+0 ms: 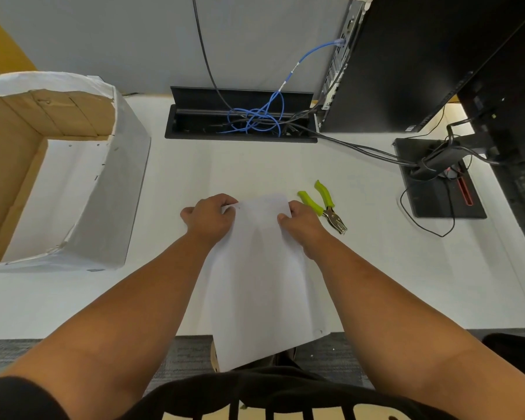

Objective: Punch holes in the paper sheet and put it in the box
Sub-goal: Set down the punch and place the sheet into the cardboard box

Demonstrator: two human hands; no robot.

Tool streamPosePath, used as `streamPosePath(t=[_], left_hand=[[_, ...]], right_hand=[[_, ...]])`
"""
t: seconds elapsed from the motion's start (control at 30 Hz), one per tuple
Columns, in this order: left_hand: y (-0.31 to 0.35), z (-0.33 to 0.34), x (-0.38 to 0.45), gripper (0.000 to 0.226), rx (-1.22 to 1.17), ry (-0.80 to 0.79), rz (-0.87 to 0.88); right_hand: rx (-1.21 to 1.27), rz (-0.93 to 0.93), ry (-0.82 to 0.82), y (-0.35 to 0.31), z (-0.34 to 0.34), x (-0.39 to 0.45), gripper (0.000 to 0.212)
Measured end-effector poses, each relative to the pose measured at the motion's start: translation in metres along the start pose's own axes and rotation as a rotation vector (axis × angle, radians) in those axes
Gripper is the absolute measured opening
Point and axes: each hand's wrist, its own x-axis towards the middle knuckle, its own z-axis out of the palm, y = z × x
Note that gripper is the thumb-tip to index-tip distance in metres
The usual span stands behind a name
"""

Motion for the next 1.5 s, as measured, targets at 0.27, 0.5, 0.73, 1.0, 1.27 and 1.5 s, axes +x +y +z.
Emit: streamPosePath(t=[0.27, 0.5, 0.73, 1.0, 1.27, 1.5], left_hand=[[-0.012, -0.003, -0.015, 0.081, -0.478, 0.056, -0.191], [-0.022, -0.008, -0.027, 0.055, -0.735, -0.034, -0.390], [-0.012, -0.026, -0.027, 0.022, -0.696, -0.006, -0.343], [0.023, -0.063, -0.019, 0.028, -0.688, 0.248, -0.195], [0.052, -0.100, -0.019, 0.017, -0.754, 0.454, 0.012], [0.063, -0.111, -0.032, 0.021, -0.814, 0.469, 0.097]], right_hand=[[0.092, 0.029, 0.097, -0.002, -0.001, -0.004, 0.008], [0.159, 0.018, 0.187, -0.015, -0.006, -0.009, 0.012], [0.170, -0.039, 0.199, -0.039, -0.011, -0.012, 0.034], [0.289, -0.255, 0.217, -0.088, -0.015, -0.032, 0.014], [0.471, -0.438, 0.211, -0.141, -0.026, -0.055, 0.026], [0.525, -0.485, 0.187, -0.147, -0.027, -0.066, 0.033]])
